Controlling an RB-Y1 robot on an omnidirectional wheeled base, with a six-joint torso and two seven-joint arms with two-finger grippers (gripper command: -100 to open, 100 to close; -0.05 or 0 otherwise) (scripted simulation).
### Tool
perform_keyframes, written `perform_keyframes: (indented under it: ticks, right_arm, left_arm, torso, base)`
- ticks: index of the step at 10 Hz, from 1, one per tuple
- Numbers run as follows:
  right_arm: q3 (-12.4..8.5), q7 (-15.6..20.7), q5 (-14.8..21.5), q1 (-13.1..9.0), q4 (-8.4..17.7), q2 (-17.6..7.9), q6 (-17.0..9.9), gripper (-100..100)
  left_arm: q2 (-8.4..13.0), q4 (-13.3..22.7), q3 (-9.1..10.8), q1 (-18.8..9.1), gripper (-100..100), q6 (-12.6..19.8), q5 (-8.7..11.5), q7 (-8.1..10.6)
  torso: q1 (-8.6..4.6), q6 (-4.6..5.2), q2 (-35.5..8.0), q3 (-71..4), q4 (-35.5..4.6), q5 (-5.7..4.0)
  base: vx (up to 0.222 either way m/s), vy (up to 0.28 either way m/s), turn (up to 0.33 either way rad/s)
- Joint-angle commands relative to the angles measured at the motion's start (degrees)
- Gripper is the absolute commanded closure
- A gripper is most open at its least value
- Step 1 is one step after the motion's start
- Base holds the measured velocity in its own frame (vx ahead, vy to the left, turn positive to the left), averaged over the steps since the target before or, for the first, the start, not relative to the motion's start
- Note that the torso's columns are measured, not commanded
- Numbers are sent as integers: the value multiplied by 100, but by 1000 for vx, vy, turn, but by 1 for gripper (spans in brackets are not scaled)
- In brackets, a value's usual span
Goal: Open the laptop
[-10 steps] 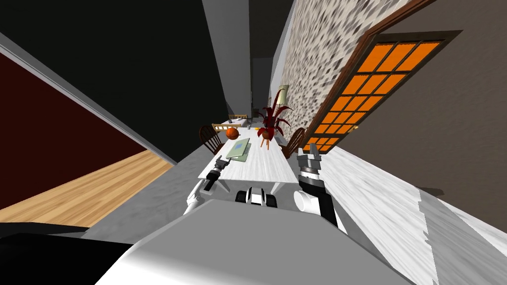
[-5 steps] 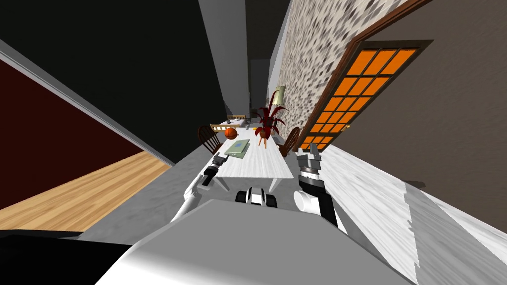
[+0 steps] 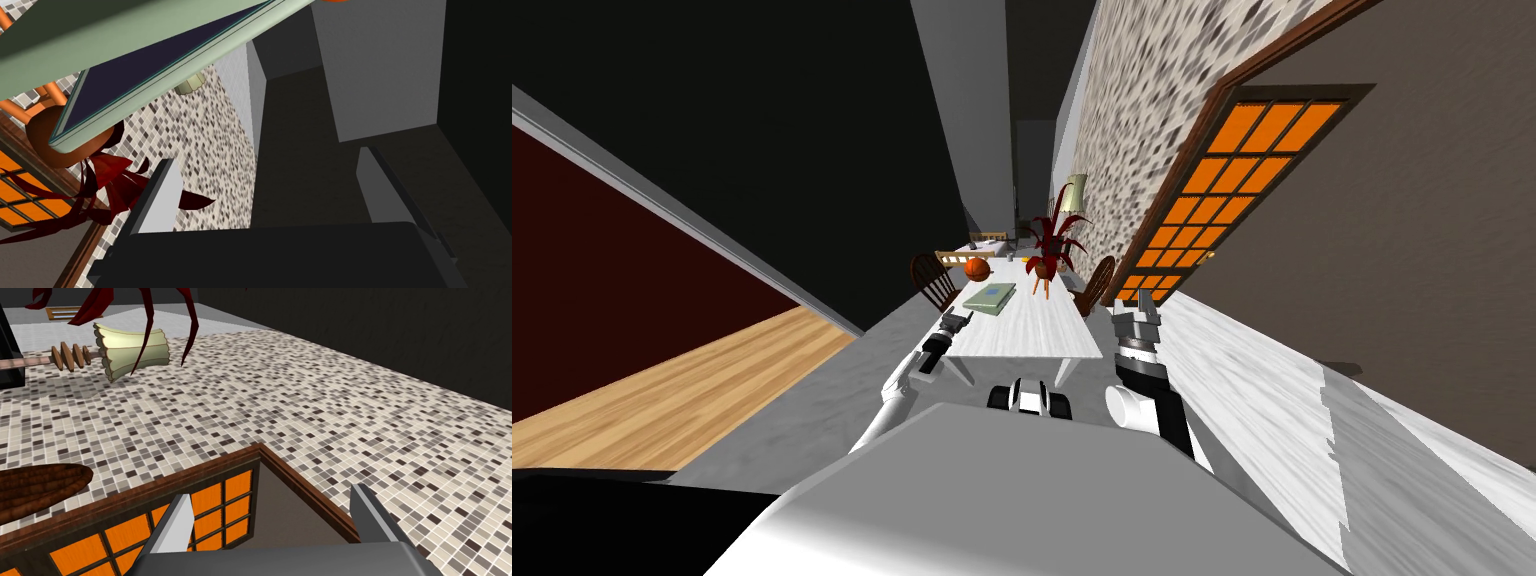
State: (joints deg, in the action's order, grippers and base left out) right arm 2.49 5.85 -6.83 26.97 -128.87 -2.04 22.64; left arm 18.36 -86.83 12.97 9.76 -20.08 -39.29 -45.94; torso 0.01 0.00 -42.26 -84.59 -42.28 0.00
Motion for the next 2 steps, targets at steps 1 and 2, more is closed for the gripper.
perform_keyframes:
  ticks: [1,2]
  right_arm:
    - [0,0,0,0,0,0,0,0]
    - [0,0,0,0,0,0,0,0]
  left_arm:
    - [0,0,0,0,0,0,0,0]
    - [0,0,0,0,0,0,0,0]
  torso:
    - [-1,0,-3,2,-1,0]
    - [-2,0,-4,2,-1,-1]
  base:
    - [0,0,0]
    - [0,0,0]
